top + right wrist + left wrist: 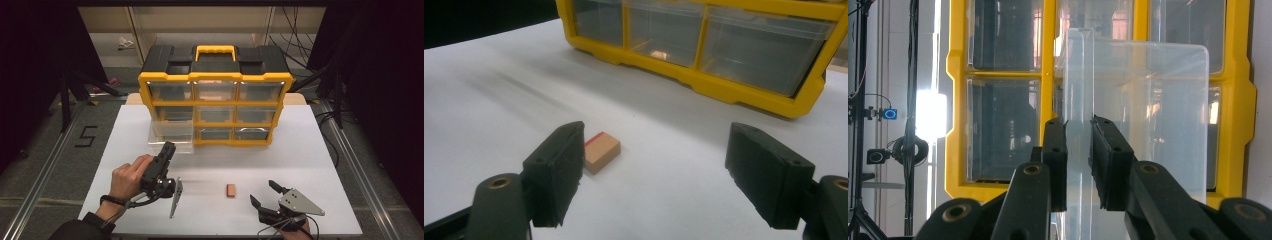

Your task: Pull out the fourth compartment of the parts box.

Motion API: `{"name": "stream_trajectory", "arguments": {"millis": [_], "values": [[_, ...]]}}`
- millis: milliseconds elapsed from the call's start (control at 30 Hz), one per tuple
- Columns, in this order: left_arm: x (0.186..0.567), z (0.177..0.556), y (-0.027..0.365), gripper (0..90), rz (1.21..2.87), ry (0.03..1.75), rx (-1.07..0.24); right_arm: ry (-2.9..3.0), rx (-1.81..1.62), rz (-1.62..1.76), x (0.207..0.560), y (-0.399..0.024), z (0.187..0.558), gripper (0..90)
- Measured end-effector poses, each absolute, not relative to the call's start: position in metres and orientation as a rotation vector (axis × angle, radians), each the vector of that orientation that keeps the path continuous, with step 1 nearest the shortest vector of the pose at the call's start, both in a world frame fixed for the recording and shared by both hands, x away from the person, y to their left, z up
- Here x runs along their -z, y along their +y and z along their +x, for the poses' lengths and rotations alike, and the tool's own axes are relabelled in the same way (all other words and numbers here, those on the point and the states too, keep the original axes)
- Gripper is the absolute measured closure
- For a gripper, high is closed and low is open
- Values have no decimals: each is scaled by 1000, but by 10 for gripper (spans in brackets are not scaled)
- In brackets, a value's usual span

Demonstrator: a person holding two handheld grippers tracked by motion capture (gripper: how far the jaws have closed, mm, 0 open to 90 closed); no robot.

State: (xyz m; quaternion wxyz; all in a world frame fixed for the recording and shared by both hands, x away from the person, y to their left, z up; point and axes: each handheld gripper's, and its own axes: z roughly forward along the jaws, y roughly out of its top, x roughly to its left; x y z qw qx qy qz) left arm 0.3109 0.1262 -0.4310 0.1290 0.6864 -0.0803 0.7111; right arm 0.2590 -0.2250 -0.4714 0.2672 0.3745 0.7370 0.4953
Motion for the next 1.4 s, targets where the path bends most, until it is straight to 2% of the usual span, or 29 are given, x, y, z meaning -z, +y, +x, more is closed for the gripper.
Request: {"name": "stream_trajectory", "arguments": {"millis": [267, 433, 700, 1400], "values": [[432, 311, 127, 753, 2004, -218, -2061, 1985, -1339, 1014, 471, -225, 259, 248], [431, 310, 129, 578, 2020, -170, -2058, 1983, -1342, 1012, 471, -225, 259, 248], [420, 303, 123, 485, 1991, -119, -1984, 1985, -1340, 1014, 471, -225, 259, 248], [405, 282, 96, 358, 1932, 187, -1517, 1982, -1345, 1013, 471, -226, 259, 248]]}}
